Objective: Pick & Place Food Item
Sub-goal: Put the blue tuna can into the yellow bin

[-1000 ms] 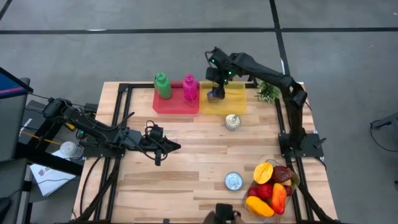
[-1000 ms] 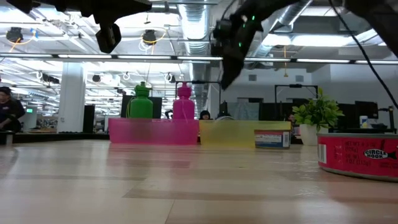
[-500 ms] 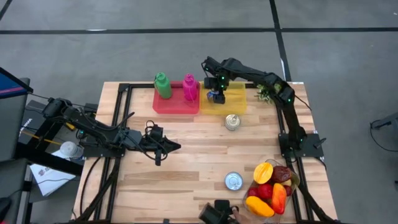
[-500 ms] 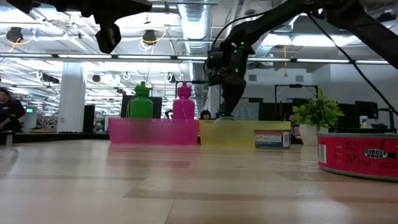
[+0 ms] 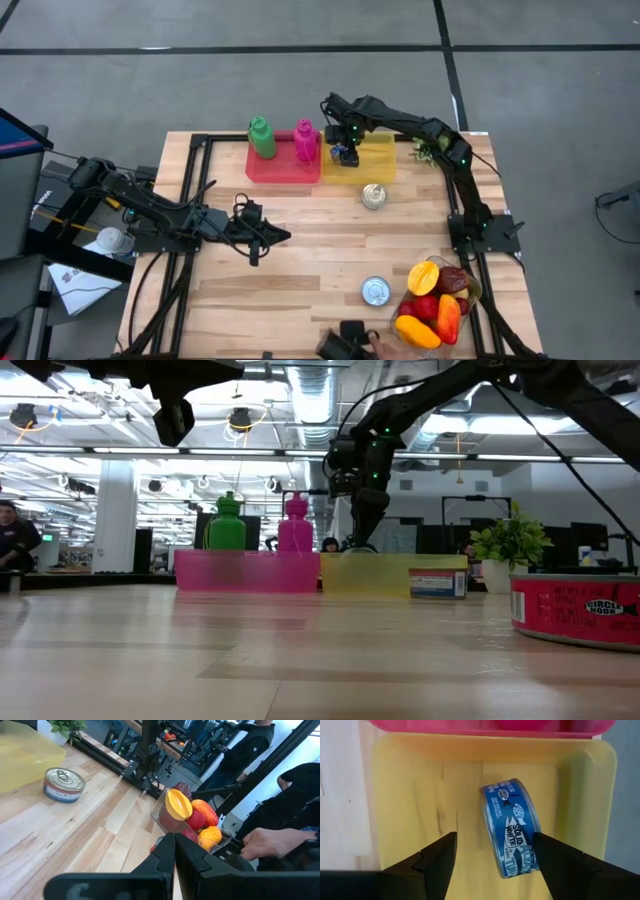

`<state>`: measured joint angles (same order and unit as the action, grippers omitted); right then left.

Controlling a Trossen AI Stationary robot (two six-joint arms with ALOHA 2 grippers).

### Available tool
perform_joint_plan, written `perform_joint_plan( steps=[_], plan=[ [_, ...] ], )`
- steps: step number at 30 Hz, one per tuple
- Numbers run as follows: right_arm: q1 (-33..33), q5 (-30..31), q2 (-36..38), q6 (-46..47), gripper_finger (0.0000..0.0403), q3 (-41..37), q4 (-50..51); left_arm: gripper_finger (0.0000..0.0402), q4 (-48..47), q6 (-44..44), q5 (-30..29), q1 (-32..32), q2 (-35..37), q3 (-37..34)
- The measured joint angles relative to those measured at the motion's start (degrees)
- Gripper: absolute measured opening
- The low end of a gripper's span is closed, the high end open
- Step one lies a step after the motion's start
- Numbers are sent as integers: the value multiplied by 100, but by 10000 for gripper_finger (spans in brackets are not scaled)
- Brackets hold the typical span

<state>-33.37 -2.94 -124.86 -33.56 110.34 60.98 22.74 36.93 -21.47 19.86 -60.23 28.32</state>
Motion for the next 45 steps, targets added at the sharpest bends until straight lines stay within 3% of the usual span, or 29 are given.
perform_joint_plan(
  steps=[14, 30, 40, 45],
  plan=[
    [64, 0, 309, -322, 255, -15, 78, 0, -44, -24, 2, 0, 0, 0],
    [-19, 49, -120, -394, 256, -17, -106, 0, -83, -23, 4, 0, 0, 0],
    [-9, 140, 9, 662, 256, -13, 94, 0, -87, -26, 4, 0, 0, 0],
    [94, -326, 449, 325, 256, -13, 516, 0, -92, -61, 7, 0, 0, 0]
  ],
)
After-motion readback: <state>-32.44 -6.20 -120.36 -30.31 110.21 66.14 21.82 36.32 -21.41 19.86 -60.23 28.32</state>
